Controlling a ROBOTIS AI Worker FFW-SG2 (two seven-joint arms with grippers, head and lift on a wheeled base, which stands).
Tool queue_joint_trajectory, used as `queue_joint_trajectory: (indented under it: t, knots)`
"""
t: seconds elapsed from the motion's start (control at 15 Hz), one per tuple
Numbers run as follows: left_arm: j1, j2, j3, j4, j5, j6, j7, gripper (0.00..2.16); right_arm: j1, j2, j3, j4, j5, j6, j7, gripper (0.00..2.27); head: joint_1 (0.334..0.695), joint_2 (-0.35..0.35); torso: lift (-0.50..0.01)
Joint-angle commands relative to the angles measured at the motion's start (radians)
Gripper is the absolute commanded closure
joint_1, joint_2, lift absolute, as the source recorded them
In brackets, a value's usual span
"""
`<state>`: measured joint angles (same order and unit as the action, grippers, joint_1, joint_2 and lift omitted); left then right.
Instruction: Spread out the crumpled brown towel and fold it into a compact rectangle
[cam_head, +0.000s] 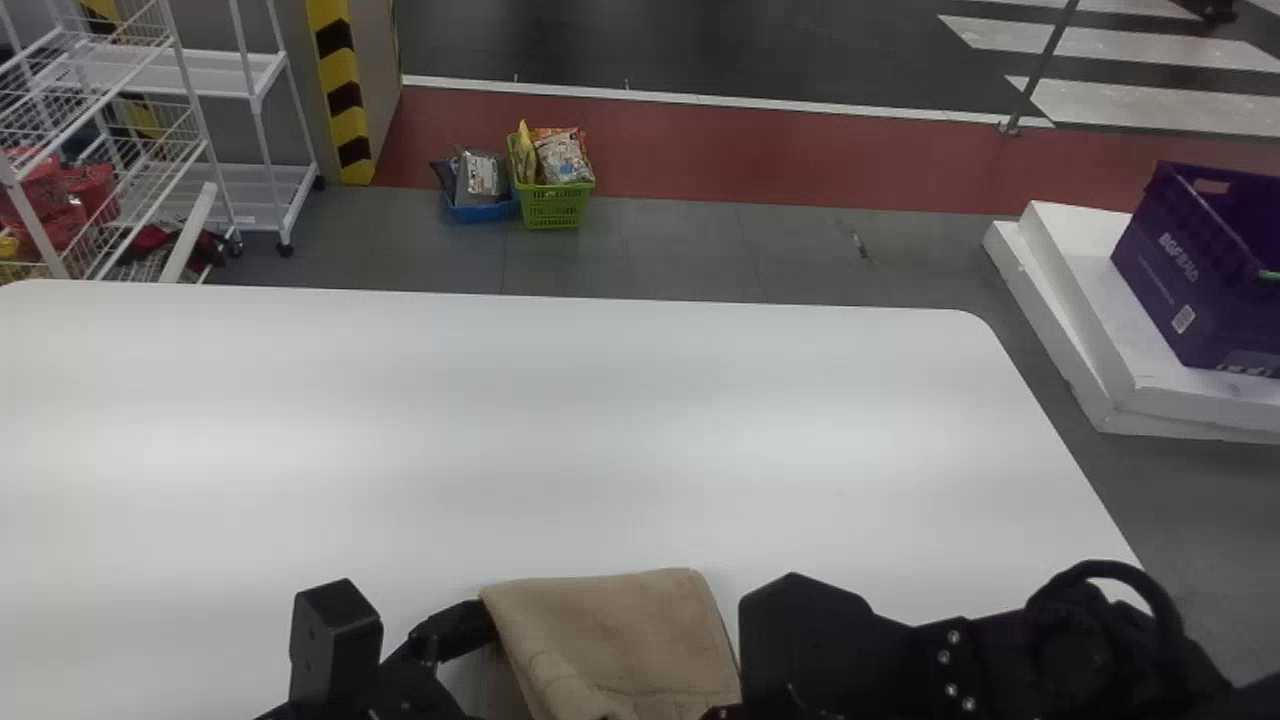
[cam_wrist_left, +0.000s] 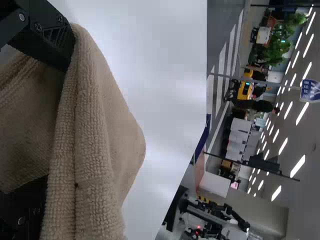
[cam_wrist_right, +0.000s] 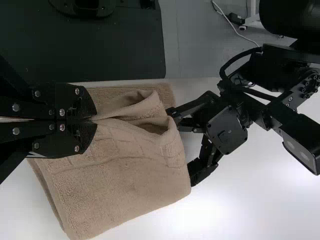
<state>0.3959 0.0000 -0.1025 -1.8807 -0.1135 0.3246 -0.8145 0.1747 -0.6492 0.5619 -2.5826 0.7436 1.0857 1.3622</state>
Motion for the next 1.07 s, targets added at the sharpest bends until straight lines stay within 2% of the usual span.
queue_joint_trajectory:
  t: [0.0, 0.2, 0.47, 0.53, 0.6, 0.67, 0.8, 1.0]
  knots:
    - [0.001, -0.003, -0.002, 0.0, 0.0, -0.006, 0.0, 0.19, 0.0, 0.013, 0.023, 0.009, 0.005, 0.009, 0.005, 1.18, 0.695, -0.132, -0.127]
    - [0.006, -0.003, -0.003, -0.003, 0.0, -0.012, -0.002, 0.19, 0.0, 0.04, 0.058, 0.029, 0.023, 0.018, 0.005, 1.17, 0.695, -0.123, -0.127]
    - [0.006, -0.003, -0.003, -0.002, 0.002, -0.015, -0.003, 0.19, 0.0, 0.056, 0.07, 0.036, 0.025, 0.036, 0.005, 1.16, 0.695, -0.105, -0.127]
    - [0.006, -0.003, -0.002, -0.003, 0.002, -0.015, -0.003, 0.19, 0.0, 0.057, 0.072, 0.036, 0.025, 0.043, 0.005, 0.98, 0.695, -0.103, -0.127]
    - [0.007, -0.003, -0.002, -0.003, 0.002, -0.015, -0.003, 0.19, 0.0, 0.06, 0.07, 0.036, 0.025, 0.058, 0.005, 0.56, 0.695, -0.1, -0.127]
    - [0.007, -0.003, 0.0, -0.003, 0.002, -0.015, -0.003, 0.19, 0.0, 0.063, 0.07, 0.035, 0.028, 0.079, 0.005, 0.26, 0.695, -0.099, -0.127]
    - [0.007, -0.003, 0.0, -0.003, 0.002, -0.015, -0.006, 0.19, -0.003, 0.072, 0.055, 0.029, 0.025, 0.107, 0.005, 0.14, 0.695, -0.1, -0.127]
    - [0.007, -0.003, 0.003, -0.003, 0.002, -0.015, -0.006, 0.19, -0.004, 0.095, -0.04, 0.015, -0.067, 0.168, 0.005, 0.14, 0.695, -0.107, -0.127]
